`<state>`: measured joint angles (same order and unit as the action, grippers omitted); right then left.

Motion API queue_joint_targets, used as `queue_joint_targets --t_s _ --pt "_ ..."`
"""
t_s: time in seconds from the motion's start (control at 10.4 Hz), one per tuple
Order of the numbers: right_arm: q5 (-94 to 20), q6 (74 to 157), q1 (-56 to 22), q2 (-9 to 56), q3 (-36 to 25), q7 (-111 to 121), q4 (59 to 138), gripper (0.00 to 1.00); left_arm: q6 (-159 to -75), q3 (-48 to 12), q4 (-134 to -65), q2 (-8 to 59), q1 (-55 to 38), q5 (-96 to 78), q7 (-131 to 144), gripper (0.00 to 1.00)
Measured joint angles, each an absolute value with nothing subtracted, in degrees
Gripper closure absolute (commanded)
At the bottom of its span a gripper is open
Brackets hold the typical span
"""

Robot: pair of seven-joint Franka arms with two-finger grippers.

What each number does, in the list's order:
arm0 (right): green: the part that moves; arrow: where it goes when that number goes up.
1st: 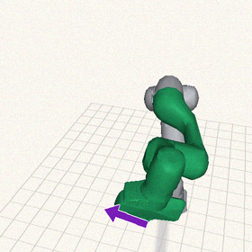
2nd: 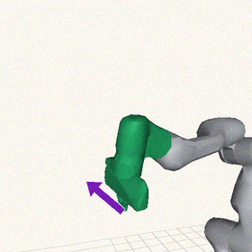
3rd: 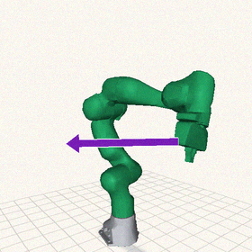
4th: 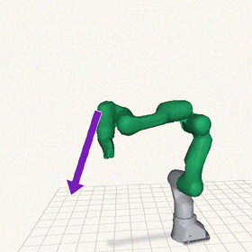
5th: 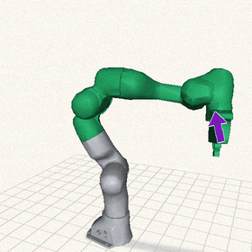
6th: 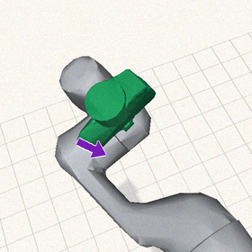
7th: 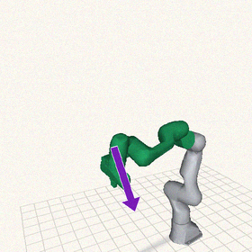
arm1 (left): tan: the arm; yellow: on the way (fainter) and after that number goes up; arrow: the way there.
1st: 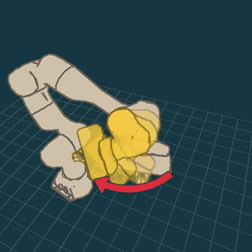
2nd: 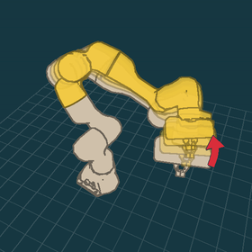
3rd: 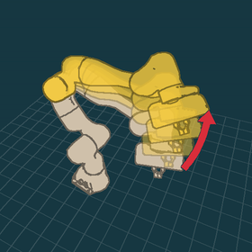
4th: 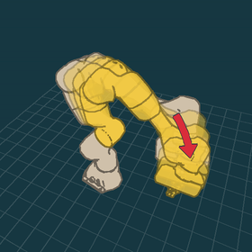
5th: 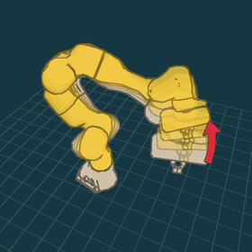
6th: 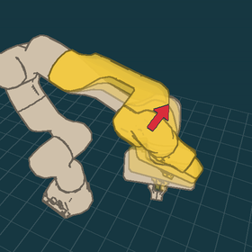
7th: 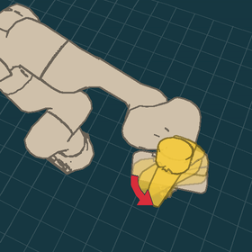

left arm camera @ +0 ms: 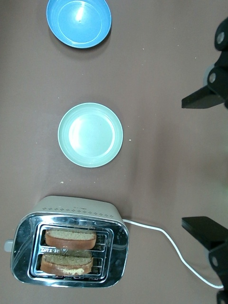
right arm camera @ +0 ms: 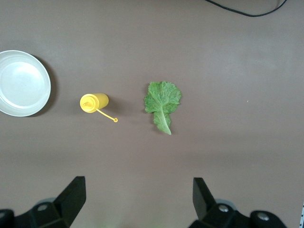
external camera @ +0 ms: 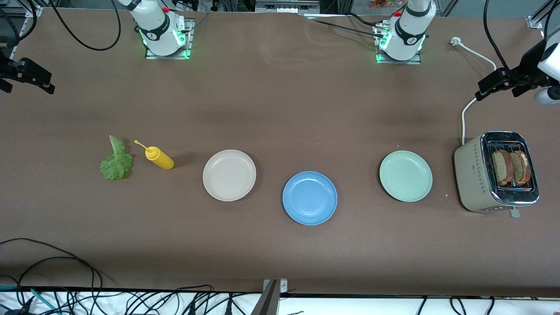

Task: Make sandwich in blue plate with both arms

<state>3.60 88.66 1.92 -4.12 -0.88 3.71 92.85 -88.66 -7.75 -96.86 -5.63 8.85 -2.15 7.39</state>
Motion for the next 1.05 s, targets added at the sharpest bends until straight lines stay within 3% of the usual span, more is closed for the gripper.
queue_joint_targets --t_s 1.05 --pt "0.2 91.82 1.83 -2.92 -0.43 3.71 91.56 0.0 -88.66 -7.75 -96.86 -5.63 8.85 -2.16 7.39 0.0"
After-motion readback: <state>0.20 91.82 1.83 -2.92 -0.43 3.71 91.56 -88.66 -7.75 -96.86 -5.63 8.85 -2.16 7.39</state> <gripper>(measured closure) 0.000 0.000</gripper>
